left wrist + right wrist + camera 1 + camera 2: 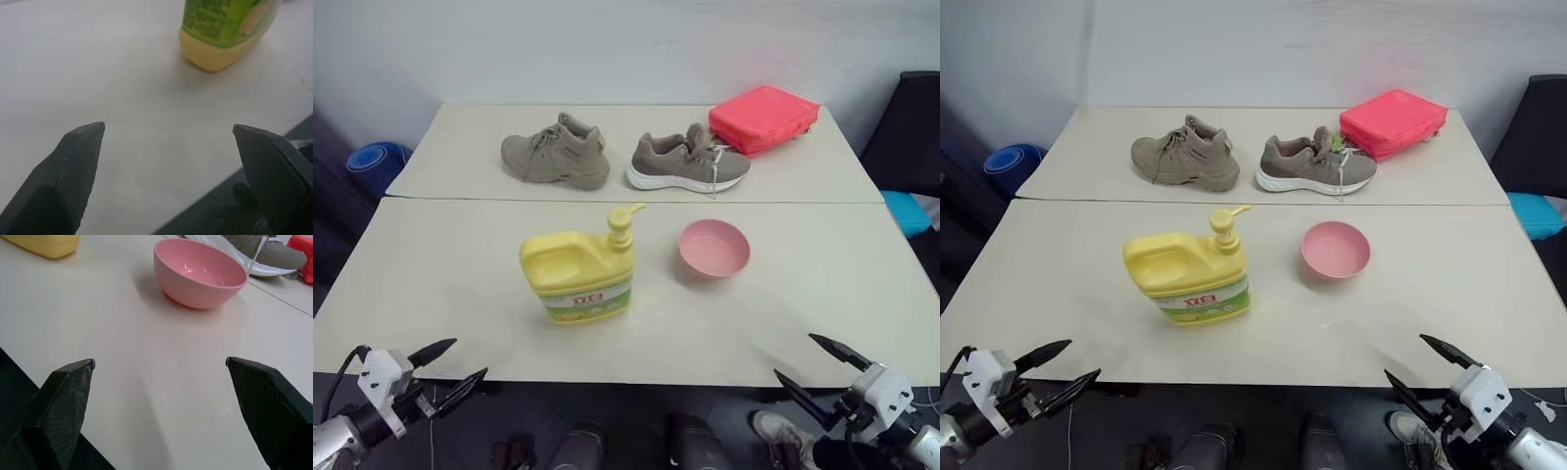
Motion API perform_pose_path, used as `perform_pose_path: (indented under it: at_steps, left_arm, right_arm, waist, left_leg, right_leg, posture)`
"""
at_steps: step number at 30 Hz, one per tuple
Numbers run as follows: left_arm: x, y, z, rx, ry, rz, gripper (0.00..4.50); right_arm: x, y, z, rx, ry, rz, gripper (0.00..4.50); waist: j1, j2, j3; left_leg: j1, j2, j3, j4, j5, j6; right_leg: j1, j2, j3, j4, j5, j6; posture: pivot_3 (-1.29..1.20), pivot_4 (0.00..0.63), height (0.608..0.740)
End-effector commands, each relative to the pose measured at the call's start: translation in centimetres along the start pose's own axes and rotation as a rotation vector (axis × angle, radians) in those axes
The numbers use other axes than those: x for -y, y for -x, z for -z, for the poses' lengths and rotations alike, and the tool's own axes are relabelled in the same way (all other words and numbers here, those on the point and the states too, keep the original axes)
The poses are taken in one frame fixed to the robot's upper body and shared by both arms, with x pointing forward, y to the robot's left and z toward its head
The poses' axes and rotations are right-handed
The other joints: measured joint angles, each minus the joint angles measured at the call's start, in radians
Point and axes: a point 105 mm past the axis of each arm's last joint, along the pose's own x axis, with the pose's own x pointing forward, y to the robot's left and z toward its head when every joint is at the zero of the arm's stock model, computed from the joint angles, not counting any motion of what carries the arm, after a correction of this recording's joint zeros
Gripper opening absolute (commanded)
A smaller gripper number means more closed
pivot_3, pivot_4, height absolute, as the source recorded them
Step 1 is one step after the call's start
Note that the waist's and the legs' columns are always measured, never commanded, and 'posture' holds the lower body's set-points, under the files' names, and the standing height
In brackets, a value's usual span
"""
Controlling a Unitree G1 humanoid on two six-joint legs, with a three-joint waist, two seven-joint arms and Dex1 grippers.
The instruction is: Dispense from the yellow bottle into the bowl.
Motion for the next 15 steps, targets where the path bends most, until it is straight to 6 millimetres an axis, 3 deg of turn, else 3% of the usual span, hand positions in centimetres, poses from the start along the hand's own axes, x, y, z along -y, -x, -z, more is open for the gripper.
perform_pose_path:
  at_steps: [1, 4, 8, 11, 15]
  left_arm:
    - [-0.3, -0.8, -2.5, 0.076, -0.046, 0.008, 4.46]
    - [1.2, -0.6, -6.7, 0.213, 0.103, 0.257, 4.46]
    - [0.9, -0.9, -11.6, 0.218, 0.088, 0.411, 4.46]
    - [1.5, -1.3, -15.3, 0.213, 0.048, 0.539, 4.46]
    - [2.1, -1.7, -18.4, 0.221, 0.006, 0.617, 4.46]
  right_arm:
    - [0.3, -1.2, -2.2, 0.082, 0.029, 0.006, 4.5]
    - [1.5, -3.6, -5.7, 0.172, 0.007, -0.03, 4.5]
    - [1.7, -6.8, -8.2, 0.148, -0.056, -0.169, 4.5]
    - [1.8, -9.4, -9.2, 0.079, -0.046, -0.273, 4.5]
    - [2.2, -12.5, -9.3, -0.018, -0.045, -0.321, 4.5]
  waist:
    - [0.0, 0.0, 0.0]
    - [-0.009, 0.0, 0.001]
    - [-0.011, 0.001, 0.002]
    - [-0.011, 0.001, 0.002]
    - [-0.013, 0.002, 0.003]
  left_leg:
    - [0.0, 0.0, 0.0, 0.0, 0.0, 0.0]
    - [-0.001, 0.0, 0.0, 0.001, 0.0, 0.0]
    - [-0.001, 0.002, 0.0, 0.002, 0.0, -0.001]
    - [-0.001, 0.002, -0.001, 0.002, 0.0, -0.002]
    - [-0.004, 0.002, 0.0, 0.001, 0.0, -0.002]
  right_leg:
    - [0.0, 0.0, 0.0, 0.0, 0.0, 0.0]
    - [-0.001, 0.0, 0.0, 0.001, 0.0, 0.0]
    - [-0.001, 0.001, 0.0, 0.002, 0.001, -0.001]
    - [-0.002, 0.001, 0.0, 0.002, 0.001, -0.002]
    - [-0.007, 0.002, 0.0, 0.002, 0.0, -0.003]
  posture:
    - [0.0, 0.15, 0.74]
    - [0.0, 0.15, 0.74]
    - [0.0, 0.15, 0.74]
    - [0.0, 0.15, 0.74]
    - [0.0, 0.15, 0.74]
